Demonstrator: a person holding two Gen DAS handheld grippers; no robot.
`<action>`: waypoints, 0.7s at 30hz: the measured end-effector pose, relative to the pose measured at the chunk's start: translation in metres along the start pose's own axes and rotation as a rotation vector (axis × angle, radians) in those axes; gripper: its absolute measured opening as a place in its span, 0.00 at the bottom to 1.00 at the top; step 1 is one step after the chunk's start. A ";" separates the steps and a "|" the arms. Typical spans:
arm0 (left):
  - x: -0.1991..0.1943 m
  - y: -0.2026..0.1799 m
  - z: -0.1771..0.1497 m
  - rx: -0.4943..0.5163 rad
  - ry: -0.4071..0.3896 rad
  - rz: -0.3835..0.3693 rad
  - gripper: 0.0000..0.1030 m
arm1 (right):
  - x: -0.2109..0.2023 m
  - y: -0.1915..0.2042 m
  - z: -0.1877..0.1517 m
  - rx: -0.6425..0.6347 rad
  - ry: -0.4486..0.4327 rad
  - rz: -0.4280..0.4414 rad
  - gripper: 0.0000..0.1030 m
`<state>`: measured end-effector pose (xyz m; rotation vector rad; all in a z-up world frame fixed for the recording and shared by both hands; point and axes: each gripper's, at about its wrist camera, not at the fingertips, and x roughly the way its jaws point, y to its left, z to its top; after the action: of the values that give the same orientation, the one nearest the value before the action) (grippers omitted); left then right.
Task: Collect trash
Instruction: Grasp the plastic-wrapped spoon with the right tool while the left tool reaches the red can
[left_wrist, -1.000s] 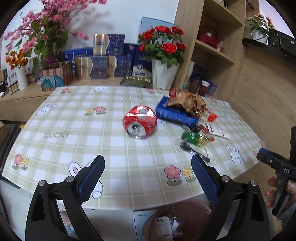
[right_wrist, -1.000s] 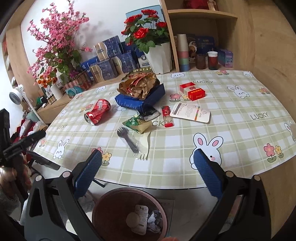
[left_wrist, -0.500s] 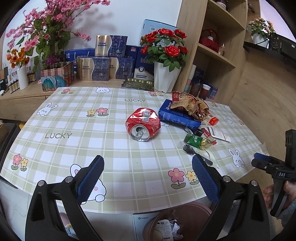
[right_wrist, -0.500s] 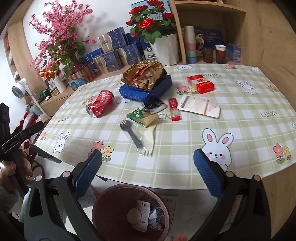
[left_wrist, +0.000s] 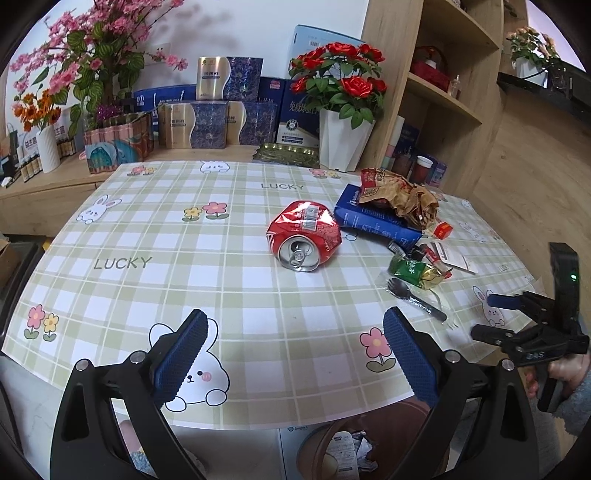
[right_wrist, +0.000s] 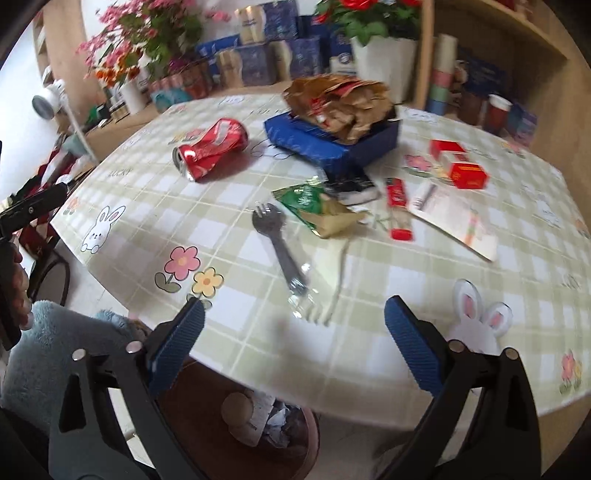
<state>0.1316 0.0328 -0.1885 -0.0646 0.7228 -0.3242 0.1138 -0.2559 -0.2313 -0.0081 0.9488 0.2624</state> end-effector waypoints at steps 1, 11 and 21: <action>0.002 0.001 -0.001 -0.003 0.004 -0.002 0.91 | 0.009 0.001 0.005 -0.003 0.018 0.019 0.82; 0.018 0.003 -0.002 -0.015 0.035 -0.024 0.91 | 0.065 0.013 0.041 -0.076 0.117 0.062 0.56; 0.043 0.004 0.009 -0.100 0.076 -0.056 0.91 | 0.079 0.019 0.044 -0.128 0.119 0.018 0.50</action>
<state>0.1686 0.0225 -0.2094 -0.1684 0.8137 -0.3449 0.1883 -0.2154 -0.2669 -0.1336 1.0490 0.3420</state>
